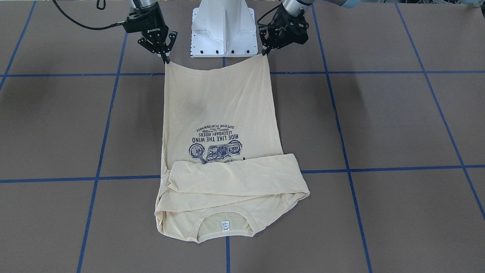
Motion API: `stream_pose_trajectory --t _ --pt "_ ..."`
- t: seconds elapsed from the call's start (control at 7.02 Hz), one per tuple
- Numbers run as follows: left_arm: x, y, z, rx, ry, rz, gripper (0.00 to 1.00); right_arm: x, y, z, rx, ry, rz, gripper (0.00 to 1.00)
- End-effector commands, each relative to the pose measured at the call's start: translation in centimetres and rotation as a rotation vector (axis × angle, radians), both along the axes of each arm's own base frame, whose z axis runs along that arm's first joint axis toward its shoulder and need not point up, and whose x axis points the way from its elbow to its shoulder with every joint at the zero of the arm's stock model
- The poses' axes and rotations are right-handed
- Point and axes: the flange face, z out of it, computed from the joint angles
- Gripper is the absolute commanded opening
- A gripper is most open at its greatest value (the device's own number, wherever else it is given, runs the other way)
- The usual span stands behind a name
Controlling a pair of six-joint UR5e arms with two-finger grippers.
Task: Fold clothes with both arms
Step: 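Lift the hem with both grippers and fold it toward the collar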
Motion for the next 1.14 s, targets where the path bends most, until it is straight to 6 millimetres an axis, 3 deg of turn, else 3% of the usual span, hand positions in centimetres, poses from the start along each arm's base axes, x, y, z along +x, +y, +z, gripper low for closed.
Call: stream_pose_trajectory --t 0.0,0.14,0.29,0.57,0.71,1.0 --pt "-6.7 2.9 -3.9 -0.012 0.051 0.081 0.0 6.1 4.2 -6.1 -0.055 -0.056 -0.17 0.0" --pt "-10.6 4.7 -7.0 -0.026 0.069 0.147 0.0 7.5 5.5 -7.5 -0.056 -0.084 -0.211 0.0" --pt "-12.2 5.4 -8.1 -0.028 0.075 0.167 0.0 7.6 5.7 -7.8 -0.055 -0.093 -0.216 0.0" --pt "-10.6 4.7 -7.2 -0.029 0.043 0.145 0.0 7.5 2.9 -6.9 -0.052 -0.068 -0.134 0.0" --pt "-8.6 3.6 -6.0 -0.032 0.004 0.119 0.0 6.0 0.8 -6.1 -0.054 -0.044 -0.074 0.0" --pt "-3.2 -3.9 -4.1 0.004 -0.075 -0.007 0.0 0.0 -6.4 -5.8 -0.036 0.002 0.066 0.0"
